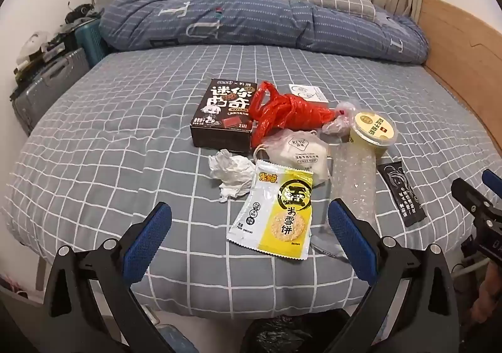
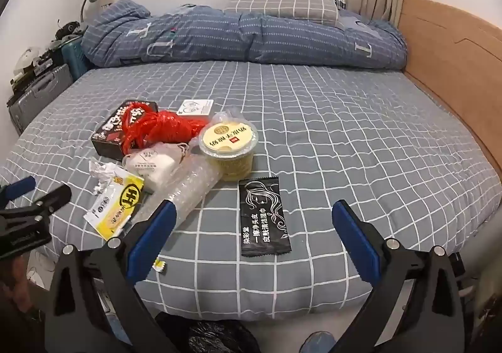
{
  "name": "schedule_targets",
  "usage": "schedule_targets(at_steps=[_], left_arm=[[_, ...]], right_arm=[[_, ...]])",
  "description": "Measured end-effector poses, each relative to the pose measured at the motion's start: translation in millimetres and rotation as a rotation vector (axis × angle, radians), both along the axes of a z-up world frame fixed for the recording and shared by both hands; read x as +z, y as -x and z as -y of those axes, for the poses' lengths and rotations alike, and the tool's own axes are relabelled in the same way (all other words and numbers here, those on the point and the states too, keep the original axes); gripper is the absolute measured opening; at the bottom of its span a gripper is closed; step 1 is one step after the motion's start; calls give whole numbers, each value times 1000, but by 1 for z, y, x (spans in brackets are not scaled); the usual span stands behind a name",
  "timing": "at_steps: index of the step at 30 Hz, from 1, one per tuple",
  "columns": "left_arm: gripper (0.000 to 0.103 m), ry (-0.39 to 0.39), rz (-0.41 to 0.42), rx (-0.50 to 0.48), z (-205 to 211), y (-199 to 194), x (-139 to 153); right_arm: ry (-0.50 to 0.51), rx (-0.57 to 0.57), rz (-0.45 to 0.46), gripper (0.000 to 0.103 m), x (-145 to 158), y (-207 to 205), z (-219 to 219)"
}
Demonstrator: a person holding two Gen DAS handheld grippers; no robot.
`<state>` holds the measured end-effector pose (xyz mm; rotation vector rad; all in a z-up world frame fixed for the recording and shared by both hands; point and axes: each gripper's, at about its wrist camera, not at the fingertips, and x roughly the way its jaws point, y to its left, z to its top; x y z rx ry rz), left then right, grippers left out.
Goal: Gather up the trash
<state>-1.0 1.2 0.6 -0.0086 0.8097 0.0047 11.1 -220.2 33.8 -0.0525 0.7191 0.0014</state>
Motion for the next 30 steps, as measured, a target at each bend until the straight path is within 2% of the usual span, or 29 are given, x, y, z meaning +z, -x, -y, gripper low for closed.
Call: schedule_targets(at_steps=[4,8,30], left_arm=[[97,-11,12,-4,0,6,4],[97,-14,-15,5,4,0,1],[97,-32,-8,11,3,0,6]], right_arm=[[30,-2,12,96,-1,-4,-10],[-2,6,44,96,6,7,-4],[-8,28,32,96,4,1,-10]])
